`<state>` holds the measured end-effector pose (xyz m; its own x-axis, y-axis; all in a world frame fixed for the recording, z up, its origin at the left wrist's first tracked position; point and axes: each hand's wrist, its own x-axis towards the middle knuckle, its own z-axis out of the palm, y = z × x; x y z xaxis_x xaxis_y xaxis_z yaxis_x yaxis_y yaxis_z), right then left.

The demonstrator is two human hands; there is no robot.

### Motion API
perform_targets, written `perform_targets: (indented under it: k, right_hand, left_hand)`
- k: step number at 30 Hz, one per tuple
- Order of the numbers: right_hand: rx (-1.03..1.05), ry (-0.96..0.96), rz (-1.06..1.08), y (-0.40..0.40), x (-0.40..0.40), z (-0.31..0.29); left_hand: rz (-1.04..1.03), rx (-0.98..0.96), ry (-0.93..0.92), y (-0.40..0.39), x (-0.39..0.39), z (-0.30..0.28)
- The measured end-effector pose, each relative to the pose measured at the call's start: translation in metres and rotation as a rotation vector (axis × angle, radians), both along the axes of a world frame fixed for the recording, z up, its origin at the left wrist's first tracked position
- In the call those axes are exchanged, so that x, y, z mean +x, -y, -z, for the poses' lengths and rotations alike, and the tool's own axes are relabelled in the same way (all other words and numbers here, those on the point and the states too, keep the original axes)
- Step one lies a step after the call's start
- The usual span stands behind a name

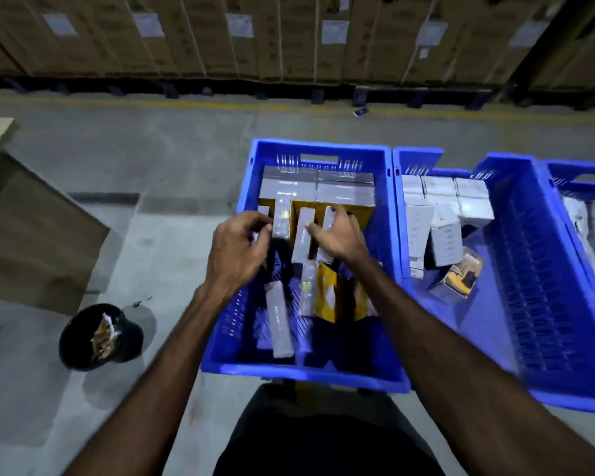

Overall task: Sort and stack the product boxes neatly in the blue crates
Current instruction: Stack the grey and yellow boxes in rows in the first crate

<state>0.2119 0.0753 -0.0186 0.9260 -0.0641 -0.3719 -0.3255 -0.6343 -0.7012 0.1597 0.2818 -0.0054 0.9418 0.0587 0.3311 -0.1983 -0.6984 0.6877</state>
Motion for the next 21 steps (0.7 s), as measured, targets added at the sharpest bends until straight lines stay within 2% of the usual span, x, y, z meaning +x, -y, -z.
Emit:
perform_targets:
  k: [2, 4, 6, 8, 11, 13, 18, 21]
  right_hand:
    - [0.074, -0.055, 0.152, -0.012, 0.014, 0.010]
    - [0.110, -0.078, 0.253, -0.020, 0.021, 0.019]
    - [0.126, -0.070, 0.331, -0.026, 0.026, 0.026]
    - [0.116, -0.052, 0.417, -0.031, 0.028, 0.033]
    - [0.101, -0.091, 0.494, -0.035, 0.027, 0.045]
    - [0.133, -0.148, 0.458, -0.036, 0.026, 0.055]
    - [0.174, -0.172, 0.169, -0.040, 0.033, 0.067]
    - [0.233, -0.180, 0.139, -0.042, 0.036, 0.065]
  left_hand:
    - [-0.022, 0.121, 0.086, -0.007, 0.010, 0.001]
    - [-0.149, 0.199, 0.073, -0.018, 0.020, 0.010]
    - [-0.202, 0.163, -0.083, -0.023, 0.026, 0.021]
    - [-0.146, 0.092, -0.242, -0.023, 0.028, 0.033]
    - [-0.082, -0.023, -0.296, -0.022, 0.028, 0.037]
    - [-0.086, -0.064, -0.283, -0.023, 0.027, 0.035]
    - [-0.111, -0.097, -0.324, -0.024, 0.030, 0.036]
    - [-0.121, -0.136, -0.352, -0.024, 0.032, 0.038]
